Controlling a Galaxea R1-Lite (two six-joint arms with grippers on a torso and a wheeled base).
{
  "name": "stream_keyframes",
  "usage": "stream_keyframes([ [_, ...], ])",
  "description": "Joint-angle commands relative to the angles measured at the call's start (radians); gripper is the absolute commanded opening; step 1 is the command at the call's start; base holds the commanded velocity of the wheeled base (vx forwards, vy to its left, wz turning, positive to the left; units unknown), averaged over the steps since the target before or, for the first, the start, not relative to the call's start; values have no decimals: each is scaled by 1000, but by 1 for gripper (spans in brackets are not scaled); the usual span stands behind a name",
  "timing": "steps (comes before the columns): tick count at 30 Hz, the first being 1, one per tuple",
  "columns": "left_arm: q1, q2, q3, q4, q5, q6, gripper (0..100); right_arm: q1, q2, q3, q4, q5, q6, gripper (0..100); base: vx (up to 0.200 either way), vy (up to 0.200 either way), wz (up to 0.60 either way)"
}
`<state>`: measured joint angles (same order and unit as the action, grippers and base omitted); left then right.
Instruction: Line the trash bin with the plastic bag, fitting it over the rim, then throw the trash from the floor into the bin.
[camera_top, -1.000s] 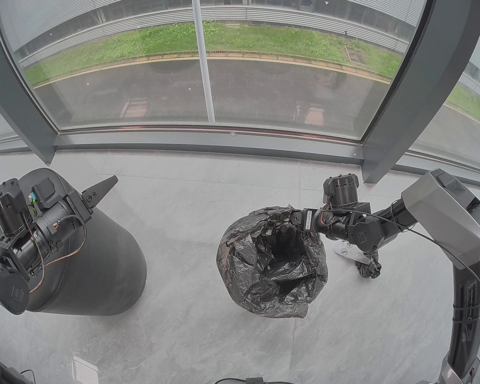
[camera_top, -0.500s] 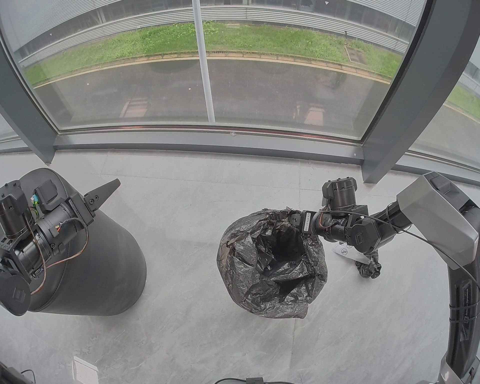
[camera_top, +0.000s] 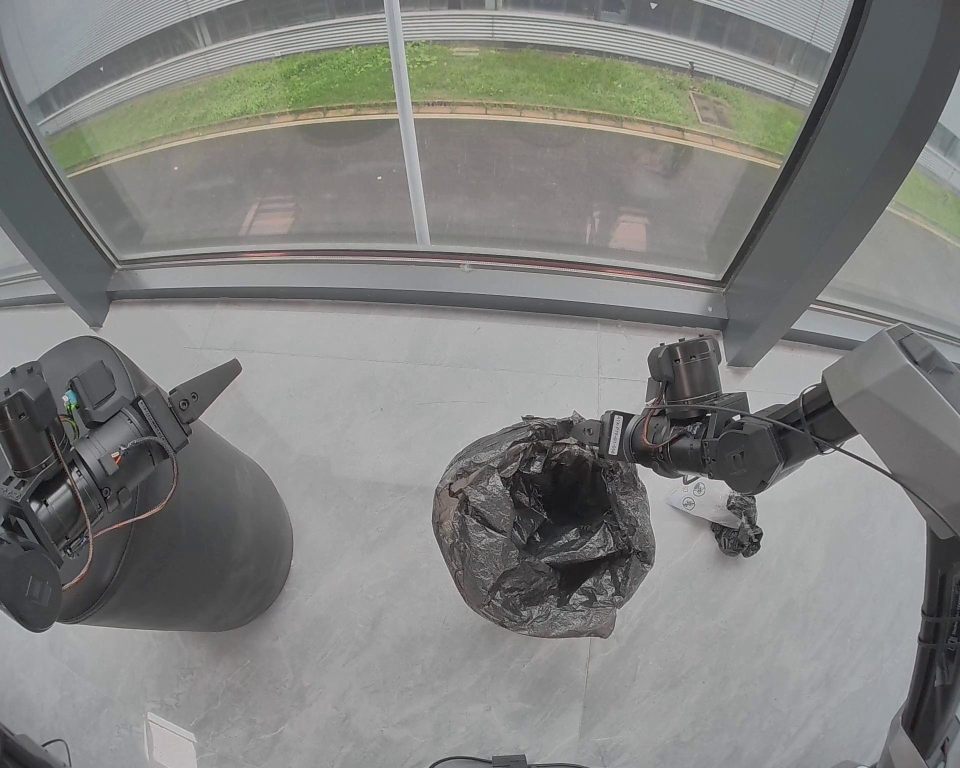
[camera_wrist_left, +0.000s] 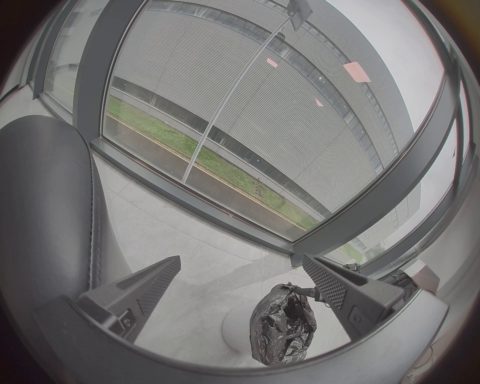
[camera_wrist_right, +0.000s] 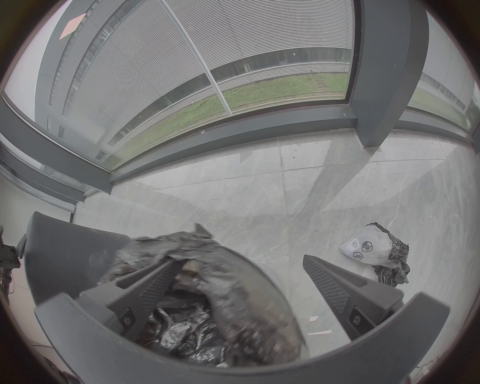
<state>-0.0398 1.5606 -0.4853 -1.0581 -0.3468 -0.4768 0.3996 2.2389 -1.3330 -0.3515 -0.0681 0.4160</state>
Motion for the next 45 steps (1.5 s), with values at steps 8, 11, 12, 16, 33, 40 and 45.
stream_keyframes([
  [8,0,-1,1,0,0,0,100,41,-122,34,5,36,7,100,0,0,0],
  [11,0,-1,1,0,0,0,100,77,-160,20,11,37,7,100,0,0,0],
  [12,0,-1,1,0,0,0,100,96,-173,15,12,37,7,100,0,0,0],
  [16,0,-1,2,0,0,0,100,179,-190,-22,60,37,9,100,0,0,0],
  [33,0,1,4,0,0,0,100,292,-19,-253,249,25,14,100,0,0,0],
  [40,0,15,5,-2,2,1,100,301,-30,-242,259,25,38,100,0,0,0],
  [45,0,18,4,-2,2,1,100,301,-18,-230,256,27,40,100,0,0,0],
])
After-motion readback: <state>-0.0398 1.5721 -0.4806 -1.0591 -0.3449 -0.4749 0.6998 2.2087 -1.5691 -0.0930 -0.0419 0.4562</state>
